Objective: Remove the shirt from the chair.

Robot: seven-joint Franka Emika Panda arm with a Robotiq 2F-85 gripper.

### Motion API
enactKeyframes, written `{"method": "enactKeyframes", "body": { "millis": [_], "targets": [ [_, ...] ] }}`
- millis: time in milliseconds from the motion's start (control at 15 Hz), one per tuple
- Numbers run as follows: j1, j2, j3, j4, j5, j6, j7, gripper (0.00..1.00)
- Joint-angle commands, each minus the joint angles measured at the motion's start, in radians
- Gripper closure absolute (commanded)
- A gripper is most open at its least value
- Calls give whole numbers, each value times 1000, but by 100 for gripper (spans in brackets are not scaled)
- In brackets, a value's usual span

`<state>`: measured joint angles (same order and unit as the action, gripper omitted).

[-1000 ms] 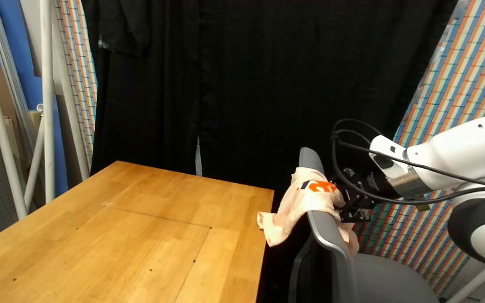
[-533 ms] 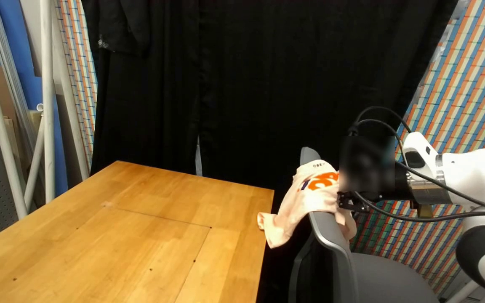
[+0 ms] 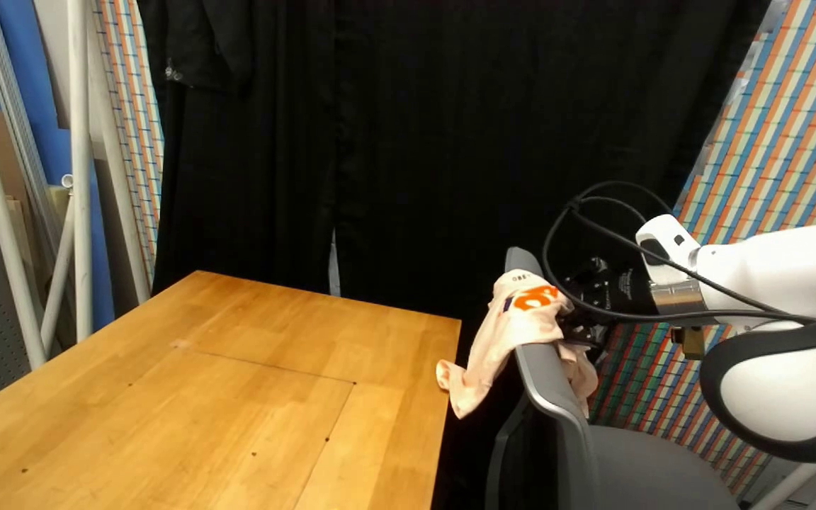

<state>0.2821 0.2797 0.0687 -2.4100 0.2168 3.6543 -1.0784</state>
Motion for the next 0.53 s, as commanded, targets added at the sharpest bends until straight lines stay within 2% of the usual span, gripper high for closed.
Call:
{"method": "enactKeyframes", "body": {
  "millis": [0, 133, 267, 333, 400, 467],
  "targets": [
    [0, -2, 0, -4, -3, 2, 2, 70],
    [-3, 5, 0, -8, -5, 7, 2, 59],
    [-3, 7, 0, -9, -5, 7, 2, 59],
    [10, 5, -13, -10, 20, -3, -19, 81],
    [41, -6, -42, -11, 67, -16, -78, 82],
    [61, -27, -58, -14, 79, -26, -128, 89]
  ]
}}
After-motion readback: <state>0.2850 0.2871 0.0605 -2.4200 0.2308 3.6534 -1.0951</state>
